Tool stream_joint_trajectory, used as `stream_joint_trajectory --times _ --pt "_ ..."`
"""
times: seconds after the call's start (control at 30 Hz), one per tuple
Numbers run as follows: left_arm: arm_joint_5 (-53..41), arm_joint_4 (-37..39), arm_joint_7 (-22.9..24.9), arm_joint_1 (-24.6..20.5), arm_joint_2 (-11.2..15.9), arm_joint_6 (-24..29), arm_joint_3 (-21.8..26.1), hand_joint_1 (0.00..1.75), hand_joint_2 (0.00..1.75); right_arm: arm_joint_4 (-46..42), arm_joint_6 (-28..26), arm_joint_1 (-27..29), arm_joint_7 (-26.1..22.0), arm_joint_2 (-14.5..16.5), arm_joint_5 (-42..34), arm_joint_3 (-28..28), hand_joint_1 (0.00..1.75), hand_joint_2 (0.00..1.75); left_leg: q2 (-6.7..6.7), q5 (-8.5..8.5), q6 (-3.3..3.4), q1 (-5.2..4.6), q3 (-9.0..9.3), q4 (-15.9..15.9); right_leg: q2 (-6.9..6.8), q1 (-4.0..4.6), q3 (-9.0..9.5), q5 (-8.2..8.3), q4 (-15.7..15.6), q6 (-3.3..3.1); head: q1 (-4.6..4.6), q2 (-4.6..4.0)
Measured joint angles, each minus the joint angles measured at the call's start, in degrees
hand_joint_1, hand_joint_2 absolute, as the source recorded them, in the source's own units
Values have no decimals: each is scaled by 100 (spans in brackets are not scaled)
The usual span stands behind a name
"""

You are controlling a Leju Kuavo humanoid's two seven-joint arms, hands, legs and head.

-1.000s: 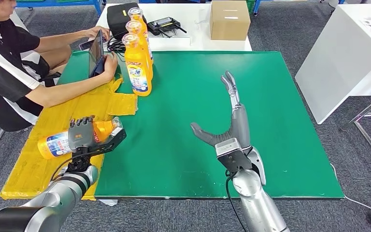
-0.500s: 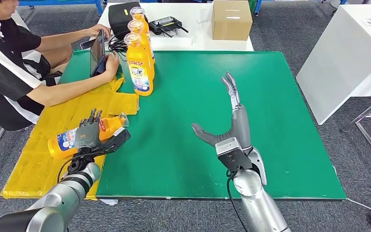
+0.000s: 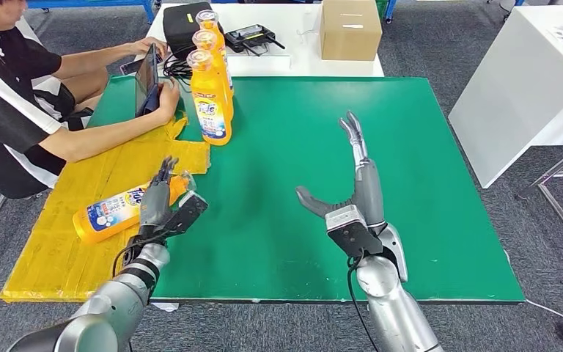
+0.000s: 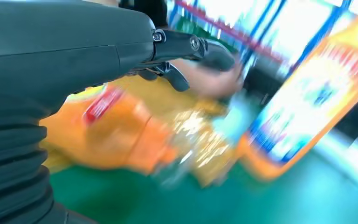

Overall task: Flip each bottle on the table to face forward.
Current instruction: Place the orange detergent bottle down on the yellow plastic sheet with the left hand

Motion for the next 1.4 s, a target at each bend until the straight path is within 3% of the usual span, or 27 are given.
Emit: stream_joint_trajectory --times 0.17,0.33,0.4,0.5,0.6,0.7,0.8,0.97,1.4 --pt "309 -2259 -114 802 -475 180 -386 0 175 -4 147 187 5 -37 -161 -164 0 175 0 -3 3 0 -6 1 0 -1 -6 -2 -3 0 -1 0" --pt "1444 -3848 -55 1389 -668 44 -1041 0 175 -83 476 549 32 -66 -462 -434 0 175 -14 -8 4 0 -10 0 -3 -1 -8 -5 -6 0 -2 0" --pt "2098 -4271 163 1646 -673 -443 -1389 0 175 -113 638 811 73 -67 -497 -624 0 175 -14 -11 6 0 -10 0 -4 -1 -7 -5 -8 0 -2 0" --pt "2888 -4688 765 2044 -670 -1681 -1814 0 175 -125 769 1255 121 -60 -432 -1002 0 175 -16 -13 9 -1 -14 0 -8 -1 -7 -6 -9 0 -1 0" --pt "3296 -4752 1232 2338 -664 -2538 -2041 0 175 -170 921 1635 114 -25 -445 -1420 0 175 -9 -16 12 -1 -18 -1 -7 -3 -8 -6 -10 0 -1 0" --pt "3454 -4740 1324 2475 -655 -2798 -2137 0 175 -226 997 1847 109 8 -450 -1695 0 175 -5 -17 11 0 -19 -1 -5 -3 -10 -6 -10 0 -1 0" --pt "3659 -4697 1386 2497 -634 -3053 -2157 0 175 -274 1024 1924 115 55 -439 -1846 0 175 -6 -17 11 0 -17 -1 -5 -3 -10 -6 -10 0 -2 0" --pt "4676 -4317 1661 2387 -499 -4197 -2137 0 175 -275 1079 1848 121 107 -468 -2007 0 175 -2 -15 10 1 -17 -1 -4 -2 -9 -4 -9 0 -2 0" --pt "5078 -3576 1693 2004 -277 -4489 -2049 0 175 -113 898 1486 116 241 -431 -2083 0 175 -2 -13 10 0 -16 -1 -3 -2 -9 -4 -7 0 -2 0"
